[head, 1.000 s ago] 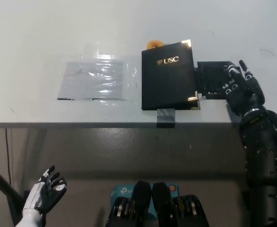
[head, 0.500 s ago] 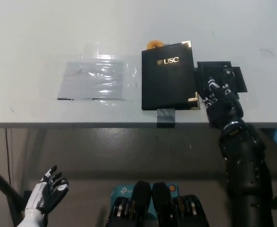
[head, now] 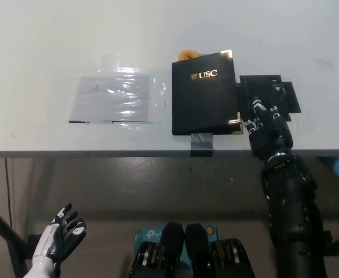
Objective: The robot uses its right hand to push the cover of the diary kept in the middle of the desk towards the left to open it
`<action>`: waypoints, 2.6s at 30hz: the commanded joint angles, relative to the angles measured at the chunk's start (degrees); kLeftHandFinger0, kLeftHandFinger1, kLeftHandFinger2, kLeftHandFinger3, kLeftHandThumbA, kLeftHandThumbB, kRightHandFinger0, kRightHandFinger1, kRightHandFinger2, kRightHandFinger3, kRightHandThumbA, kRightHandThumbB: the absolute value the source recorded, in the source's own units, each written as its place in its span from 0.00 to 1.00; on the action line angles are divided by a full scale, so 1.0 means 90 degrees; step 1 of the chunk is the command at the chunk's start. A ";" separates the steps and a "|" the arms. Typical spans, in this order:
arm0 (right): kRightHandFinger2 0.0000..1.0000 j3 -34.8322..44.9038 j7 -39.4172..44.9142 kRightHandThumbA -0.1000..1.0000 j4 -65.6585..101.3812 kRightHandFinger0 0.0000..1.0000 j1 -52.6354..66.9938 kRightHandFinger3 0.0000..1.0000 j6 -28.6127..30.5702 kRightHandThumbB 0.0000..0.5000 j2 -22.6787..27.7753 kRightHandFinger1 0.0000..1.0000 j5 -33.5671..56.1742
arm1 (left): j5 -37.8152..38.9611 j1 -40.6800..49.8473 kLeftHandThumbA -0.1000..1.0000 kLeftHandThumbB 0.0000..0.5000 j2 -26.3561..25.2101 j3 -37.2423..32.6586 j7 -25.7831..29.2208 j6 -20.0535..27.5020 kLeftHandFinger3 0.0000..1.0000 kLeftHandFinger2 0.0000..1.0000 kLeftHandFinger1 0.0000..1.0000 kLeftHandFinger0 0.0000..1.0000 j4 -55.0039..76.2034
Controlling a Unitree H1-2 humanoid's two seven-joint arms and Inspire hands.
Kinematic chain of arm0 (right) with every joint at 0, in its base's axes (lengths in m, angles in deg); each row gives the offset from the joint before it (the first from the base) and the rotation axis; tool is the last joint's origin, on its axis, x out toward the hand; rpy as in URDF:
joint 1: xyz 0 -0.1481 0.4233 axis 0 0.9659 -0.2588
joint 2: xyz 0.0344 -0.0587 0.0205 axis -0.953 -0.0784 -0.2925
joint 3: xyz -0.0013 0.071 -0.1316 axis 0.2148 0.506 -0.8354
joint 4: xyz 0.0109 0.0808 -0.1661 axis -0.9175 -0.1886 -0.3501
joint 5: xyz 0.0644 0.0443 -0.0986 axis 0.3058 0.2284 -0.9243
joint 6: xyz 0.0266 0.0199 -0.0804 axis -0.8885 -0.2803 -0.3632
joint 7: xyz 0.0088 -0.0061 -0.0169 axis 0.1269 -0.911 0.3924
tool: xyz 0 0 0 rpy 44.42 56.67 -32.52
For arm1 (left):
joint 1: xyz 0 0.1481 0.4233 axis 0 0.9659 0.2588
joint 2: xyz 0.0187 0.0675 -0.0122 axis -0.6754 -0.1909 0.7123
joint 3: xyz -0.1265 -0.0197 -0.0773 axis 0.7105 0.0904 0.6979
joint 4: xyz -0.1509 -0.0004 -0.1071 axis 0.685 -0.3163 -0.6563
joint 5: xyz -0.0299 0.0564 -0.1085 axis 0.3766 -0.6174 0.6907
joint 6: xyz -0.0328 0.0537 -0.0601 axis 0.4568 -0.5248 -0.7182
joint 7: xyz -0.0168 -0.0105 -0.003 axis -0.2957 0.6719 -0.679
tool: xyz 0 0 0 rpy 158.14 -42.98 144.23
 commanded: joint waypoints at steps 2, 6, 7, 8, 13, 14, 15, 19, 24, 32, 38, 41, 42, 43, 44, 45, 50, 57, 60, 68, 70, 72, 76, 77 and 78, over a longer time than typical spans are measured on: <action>1.00 -0.0045 0.0081 0.59 -0.0231 1.00 -0.0146 1.00 0.0066 0.38 -0.0367 1.00 0.0036 | -0.0054 0.0106 0.42 0.72 0.0001 -0.0087 0.0013 -0.0042 1.00 1.00 1.00 1.00 0.0136; 1.00 -0.0174 0.0066 0.59 -0.0290 1.00 -0.0245 1.00 0.0107 0.29 -0.0543 1.00 -0.0076 | -0.0105 0.0091 0.42 0.64 -0.0049 -0.0153 -0.0002 -0.0042 1.00 1.00 1.00 1.00 0.0127; 1.00 -0.0211 0.0044 0.59 -0.0299 1.00 -0.0262 1.00 0.0116 0.30 -0.0563 1.00 -0.0127 | -0.0025 0.0083 0.42 0.65 -0.0037 -0.0125 -0.0022 -0.0042 1.00 1.00 1.00 1.00 0.0120; 1.00 -0.0258 0.0028 0.60 -0.0343 1.00 -0.0318 1.00 0.0123 0.27 -0.0603 1.00 -0.0172 | -0.0030 0.0070 0.40 0.66 -0.0042 -0.0127 -0.0012 -0.0042 1.00 1.00 1.00 1.00 0.0109; 1.00 -0.0391 -0.0041 0.59 -0.0394 1.00 -0.0427 1.00 0.0131 0.31 -0.0719 1.00 -0.0329 | -0.0194 0.0054 0.44 0.68 -0.0165 -0.0270 -0.0029 -0.0042 1.00 1.00 1.00 1.00 0.0100; 1.00 -0.0395 -0.0043 0.59 -0.0387 1.00 -0.0428 1.00 0.0130 0.31 -0.0725 1.00 -0.0332 | -0.0196 0.0053 0.44 0.68 -0.0169 -0.0274 -0.0030 -0.0042 1.00 1.00 1.00 1.00 0.0102; 1.00 -0.0417 -0.0051 0.59 -0.0392 1.00 -0.0456 1.00 0.0102 0.32 -0.0737 1.00 -0.0343 | -0.0167 0.0063 0.44 0.68 -0.0154 -0.0263 -0.0026 -0.0042 1.00 1.00 1.00 1.00 0.0133; 1.00 -0.0502 0.0004 0.60 -0.0395 1.00 -0.0466 1.00 0.0129 0.32 -0.0780 1.00 -0.0396 | -0.0178 0.0062 0.45 0.74 -0.0165 -0.0272 -0.0029 -0.0042 1.00 1.00 1.00 1.00 0.0143; 1.00 -0.0675 -0.0099 0.61 -0.0384 1.00 -0.0449 1.00 0.0025 0.28 -0.0819 1.00 -0.0595 | -0.0118 0.0090 0.42 0.73 -0.0121 -0.0250 -0.0040 -0.0042 1.00 1.00 1.00 1.00 0.0184; 1.00 -0.0957 -0.0144 0.63 -0.0212 1.00 -0.0411 1.00 -0.0153 0.27 -0.0967 1.00 -0.0801 | -0.0233 0.0109 0.45 0.71 -0.0228 -0.0368 -0.0111 -0.0042 1.00 1.00 1.00 1.00 0.0193; 1.00 -0.0910 0.0004 0.61 -0.0364 1.00 -0.0247 1.00 0.0011 0.32 -0.1176 1.00 -0.0724 | -0.0175 0.0024 0.41 0.69 -0.0169 -0.0364 -0.0095 -0.0042 1.00 1.00 1.00 1.00 0.0137; 1.00 -0.0989 0.0034 0.62 -0.0433 1.00 -0.0284 1.00 0.0051 0.33 -0.1213 1.00 -0.0808 | -0.0211 0.0061 0.42 0.65 -0.0199 -0.0398 -0.0116 -0.0042 1.00 1.00 1.00 1.00 0.0187; 1.00 -0.1037 0.0048 0.61 -0.0377 1.00 -0.0303 1.00 0.0022 0.32 -0.1223 1.00 -0.0844 | -0.0219 0.0069 0.42 0.67 -0.0215 -0.0422 -0.0137 -0.0042 1.00 1.00 1.00 1.00 0.0197; 1.00 -0.1107 0.0100 0.61 -0.0357 1.00 -0.0345 1.00 0.0003 0.32 -0.1216 1.00 -0.0896 | -0.0182 0.0069 0.42 0.67 -0.0205 -0.0407 -0.0139 -0.0042 1.00 1.00 1.00 1.00 0.0197; 1.00 -0.1107 0.0100 0.61 -0.0357 1.00 -0.0345 1.00 0.0003 0.32 -0.1217 1.00 -0.0897 | -0.0180 0.0069 0.42 0.67 -0.0206 -0.0409 -0.0138 -0.0042 1.00 1.00 1.00 1.00 0.0197; 1.00 -0.1226 0.0131 0.63 -0.0323 1.00 -0.0355 1.00 -0.0013 0.33 -0.1184 1.00 -0.1012 | -0.0173 0.0054 0.42 0.69 -0.0204 -0.0408 -0.0137 -0.0042 1.00 1.00 1.00 1.00 0.0168; 1.00 -0.1829 0.0280 0.69 -0.0236 1.00 -0.0628 1.00 -0.0014 0.34 -0.1093 1.00 -0.1500 | -0.0219 0.0032 0.42 0.67 -0.0247 -0.0472 -0.0184 -0.0042 1.00 1.00 1.00 1.00 0.0143; 1.00 -0.2466 0.0327 0.70 -0.0329 1.00 -0.1208 1.00 0.0200 0.44 -0.0988 1.00 -0.2106 | -0.0220 -0.0020 0.41 0.74 -0.0189 -0.0471 -0.0130 -0.0042 1.00 1.00 1.00 1.00 0.0019; 1.00 -0.2589 0.0252 0.65 -0.0331 1.00 -0.1425 1.00 0.0186 0.56 -0.0987 1.00 -0.2201 | -0.0224 -0.0056 0.40 0.76 -0.0166 -0.0455 -0.0119 -0.0042 1.00 1.00 1.00 1.00 -0.0055; 1.00 -0.3073 0.0276 0.67 -0.0504 1.00 -0.1405 1.00 0.0266 0.53 -0.0777 1.00 -0.2737 | -0.0306 -0.0111 0.43 0.74 -0.0221 -0.0551 -0.0240 -0.0042 1.00 1.00 1.00 1.00 -0.0033; 1.00 -0.3245 0.0324 0.65 -0.0644 1.00 -0.1378 1.00 0.0319 0.57 -0.0679 1.00 -0.2940 | -0.0444 -0.0147 0.45 0.76 -0.0292 -0.0649 -0.0281 -0.0042 1.00 1.00 1.00 1.00 -0.0059; 1.00 -0.3401 0.0368 0.64 -0.0802 1.00 -0.1352 1.00 0.0451 0.57 -0.0575 1.00 -0.3131 | -0.0467 -0.0144 0.45 0.76 -0.0300 -0.0697 -0.0308 -0.0042 1.00 1.00 1.00 1.00 -0.0029; 1.00 -0.3689 0.0442 0.66 -0.0966 1.00 -0.1262 1.00 0.0425 0.59 -0.0398 1.00 -0.3411 | -0.0449 -0.0177 0.44 0.75 -0.0292 -0.0724 -0.0357 -0.0042 0.97 1.00 1.00 1.00 0.0005; 1.00 -0.3701 0.0433 0.68 -0.0959 1.00 -0.1216 1.00 0.0373 0.60 -0.0368 1.00 -0.3440 | -0.0499 -0.0186 0.46 0.77 -0.0298 -0.0756 -0.0372 -0.0042 0.96 1.00 1.00 1.00 0.0000; 1.00 -0.3725 0.0405 0.68 -0.0939 1.00 -0.1178 1.00 0.0283 0.61 -0.0338 1.00 -0.3493 | -0.0536 -0.0193 0.46 0.78 -0.0291 -0.0771 -0.0371 -0.0042 0.96 1.00 1.00 1.00 -0.0009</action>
